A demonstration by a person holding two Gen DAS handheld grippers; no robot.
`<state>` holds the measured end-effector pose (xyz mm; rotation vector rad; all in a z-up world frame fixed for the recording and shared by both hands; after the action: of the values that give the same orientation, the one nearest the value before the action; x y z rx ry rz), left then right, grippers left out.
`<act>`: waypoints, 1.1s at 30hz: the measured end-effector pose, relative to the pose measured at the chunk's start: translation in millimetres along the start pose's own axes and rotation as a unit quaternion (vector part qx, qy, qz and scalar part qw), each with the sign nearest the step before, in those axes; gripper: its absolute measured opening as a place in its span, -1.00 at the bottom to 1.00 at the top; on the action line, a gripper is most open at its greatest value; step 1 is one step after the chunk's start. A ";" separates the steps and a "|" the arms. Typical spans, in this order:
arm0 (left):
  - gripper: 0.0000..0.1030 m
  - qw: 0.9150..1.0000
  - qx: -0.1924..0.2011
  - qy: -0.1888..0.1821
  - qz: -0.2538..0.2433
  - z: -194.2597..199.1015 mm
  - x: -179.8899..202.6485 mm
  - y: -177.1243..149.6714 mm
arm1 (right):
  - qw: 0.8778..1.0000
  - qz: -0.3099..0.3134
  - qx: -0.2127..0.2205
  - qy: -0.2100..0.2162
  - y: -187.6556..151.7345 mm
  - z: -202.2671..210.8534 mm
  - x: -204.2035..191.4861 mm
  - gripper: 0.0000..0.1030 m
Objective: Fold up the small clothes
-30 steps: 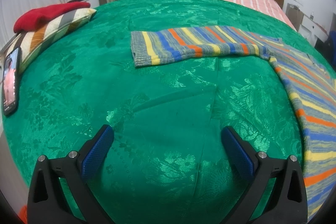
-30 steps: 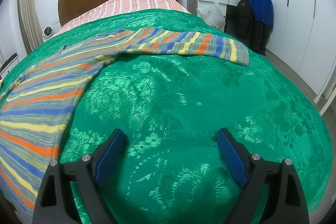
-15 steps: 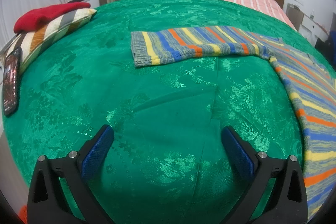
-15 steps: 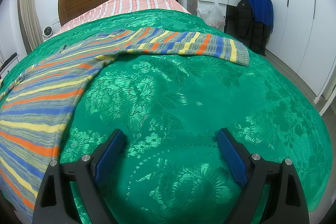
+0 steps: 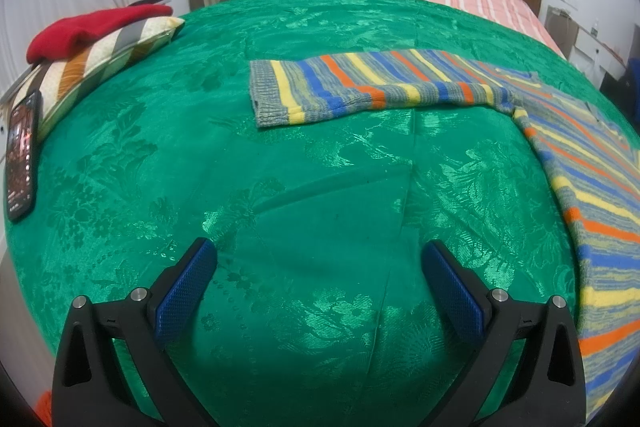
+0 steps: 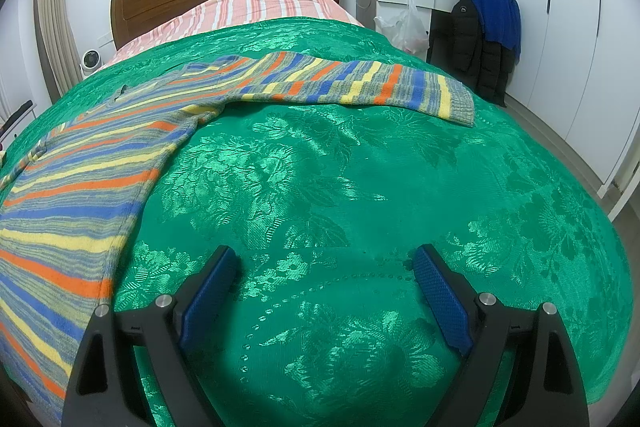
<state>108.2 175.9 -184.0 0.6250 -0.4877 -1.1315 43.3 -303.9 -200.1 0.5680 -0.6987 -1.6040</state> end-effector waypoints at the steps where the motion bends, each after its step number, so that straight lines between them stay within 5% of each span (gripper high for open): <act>1: 0.99 1.000 0.000 0.000 0.000 0.0 0.0 0.0 | 1.000 0.000 0.000 0.000 0.0 0.1 -0.3 0.74; 7: 0.99 1.000 0.002 0.001 -0.001 0.1 -0.9 0.7 | 1.000 -0.006 -0.008 0.015 3.9 4.7 2.3 0.73; 12: 0.99 1.000 0.005 0.005 -0.002 -1.1 -0.7 0.9 | 0.981 -0.145 -0.005 0.130 28.8 22.6 56.5 0.73; 16: 0.99 1.000 0.007 0.007 -0.003 -0.9 1.4 -0.4 | 0.931 -0.310 0.002 0.193 42.4 7.3 126.2 0.73; 18: 0.99 1.000 0.009 0.008 -0.003 -1.0 1.4 -0.5 | 0.893 -0.389 -0.008 0.228 42.4 -17.8 157.4 0.71; 20: 0.99 1.000 0.010 0.009 -0.003 -1.0 2.1 -1.0 | 0.867 -0.433 -0.015 0.246 44.7 -42.9 178.1 0.49; 24: 0.99 1.000 0.012 0.009 -0.003 -1.2 2.8 -1.5 | 0.834 -0.495 0.004 0.245 50.6 -72.3 200.0 0.35; 28: 0.99 1.000 0.012 0.010 -0.003 -1.1 2.9 -1.7 | 0.831 -0.504 0.018 0.236 63.8 -90.4 204.1 0.35; 31: 0.99 1.000 0.013 0.014 -0.004 -1.2 3.6 -1.8 | 0.840 -0.492 0.019 0.229 76.7 -99.6 201.1 0.32; 33: 0.99 1.000 0.014 0.015 -0.004 -0.9 4.2 -2.0 | 0.850 -0.479 0.012 0.219 87.3 -106.7 197.4 0.13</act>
<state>108.9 171.6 -185.8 0.6693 -0.4762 -1.1231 150.5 -519.4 -206.9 1.3981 -0.0391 -2.2436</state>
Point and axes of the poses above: each gripper's, at about its wrist camera, not at the fingertips, and z roughly against the way its jaws point, x to its right, y to its top, the point moved 1 cm from there along -z, roughly the way its jaws point, and after that the axes turned 3 degrees about z, right-handed, at the moved point
